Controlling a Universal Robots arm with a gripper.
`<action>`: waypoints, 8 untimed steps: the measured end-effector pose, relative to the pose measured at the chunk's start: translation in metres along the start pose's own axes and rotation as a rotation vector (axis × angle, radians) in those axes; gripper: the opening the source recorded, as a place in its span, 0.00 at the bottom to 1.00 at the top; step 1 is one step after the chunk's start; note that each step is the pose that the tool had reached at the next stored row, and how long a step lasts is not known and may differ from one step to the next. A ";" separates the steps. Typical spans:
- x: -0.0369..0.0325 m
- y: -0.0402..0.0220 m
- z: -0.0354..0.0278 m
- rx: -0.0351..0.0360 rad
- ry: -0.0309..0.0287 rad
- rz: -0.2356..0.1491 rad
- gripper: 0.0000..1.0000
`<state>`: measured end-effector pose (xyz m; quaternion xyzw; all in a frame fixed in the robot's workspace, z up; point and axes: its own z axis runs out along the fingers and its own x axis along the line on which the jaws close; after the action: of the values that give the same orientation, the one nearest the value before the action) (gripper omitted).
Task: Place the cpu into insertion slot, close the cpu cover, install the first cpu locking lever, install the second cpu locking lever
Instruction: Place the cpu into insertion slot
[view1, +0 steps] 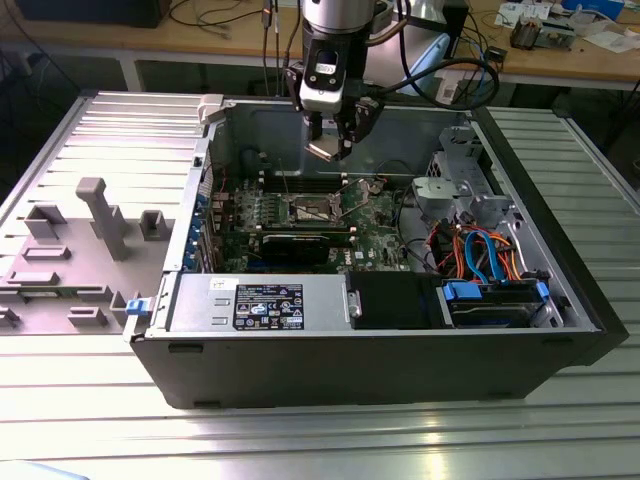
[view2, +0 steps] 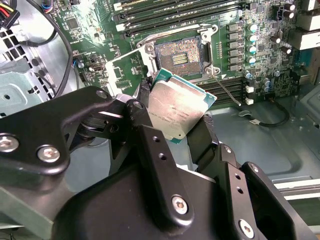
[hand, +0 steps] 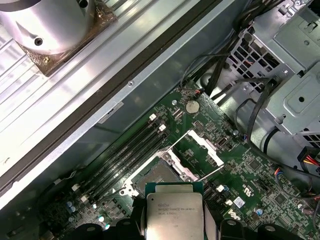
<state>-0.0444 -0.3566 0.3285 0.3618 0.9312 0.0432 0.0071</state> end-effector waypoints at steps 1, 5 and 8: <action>0.0000 0.0000 0.0000 0.0000 -0.0002 0.001 0.55; 0.0000 0.0000 0.0000 0.0000 -0.0005 0.005 0.55; 0.0000 0.0000 0.0000 -0.0001 -0.0008 0.008 0.55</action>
<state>-0.0443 -0.3565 0.3285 0.3656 0.9297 0.0431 0.0073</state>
